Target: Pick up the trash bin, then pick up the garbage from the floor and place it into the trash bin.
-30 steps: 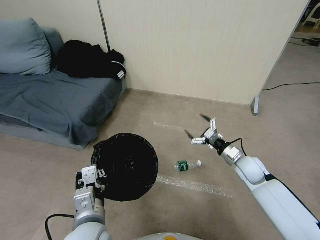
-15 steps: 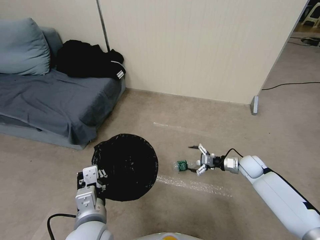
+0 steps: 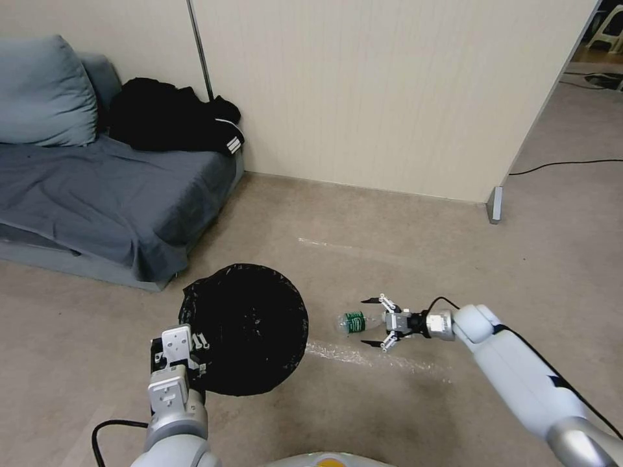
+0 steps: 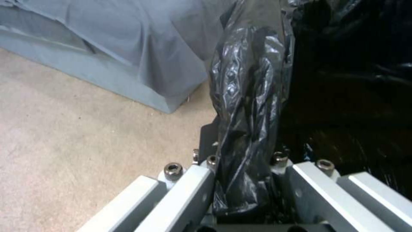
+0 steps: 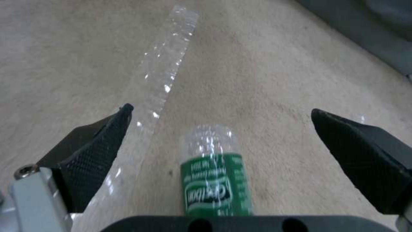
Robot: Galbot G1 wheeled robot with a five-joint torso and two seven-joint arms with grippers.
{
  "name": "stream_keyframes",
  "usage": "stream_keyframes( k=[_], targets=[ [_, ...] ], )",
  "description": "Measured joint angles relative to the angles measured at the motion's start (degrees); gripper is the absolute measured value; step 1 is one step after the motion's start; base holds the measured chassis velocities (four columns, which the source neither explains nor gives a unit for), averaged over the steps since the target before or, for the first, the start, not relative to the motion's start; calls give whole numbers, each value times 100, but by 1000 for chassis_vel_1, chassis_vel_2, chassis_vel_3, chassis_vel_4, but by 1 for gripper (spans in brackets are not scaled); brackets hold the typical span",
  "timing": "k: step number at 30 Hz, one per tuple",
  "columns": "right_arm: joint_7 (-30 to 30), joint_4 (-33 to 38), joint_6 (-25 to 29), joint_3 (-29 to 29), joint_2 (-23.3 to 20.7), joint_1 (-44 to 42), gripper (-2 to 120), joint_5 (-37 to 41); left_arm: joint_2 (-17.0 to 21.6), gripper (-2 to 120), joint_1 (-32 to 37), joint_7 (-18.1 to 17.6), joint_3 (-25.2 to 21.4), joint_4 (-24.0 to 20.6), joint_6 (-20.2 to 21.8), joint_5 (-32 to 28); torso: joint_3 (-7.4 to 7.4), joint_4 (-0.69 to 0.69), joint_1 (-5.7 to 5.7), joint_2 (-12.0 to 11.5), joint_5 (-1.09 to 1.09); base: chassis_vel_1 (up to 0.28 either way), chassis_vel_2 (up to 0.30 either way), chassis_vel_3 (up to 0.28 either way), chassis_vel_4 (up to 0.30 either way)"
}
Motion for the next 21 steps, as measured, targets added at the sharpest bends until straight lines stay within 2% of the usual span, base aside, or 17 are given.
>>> stream_keyframes(
  k=[6,21],
  targets=[
    [436,-294,-209,15,311,146,100,-288,0,1,13,-12,19,-5,-41,41,0,-1,0,0,0,0,0,0,0],
    [864,-836,-569,170,516,82,100,-679,1,1,91,-50,40,-8,-125,86,-1,-1,0,0,1,0,0,0,0]
  ],
)
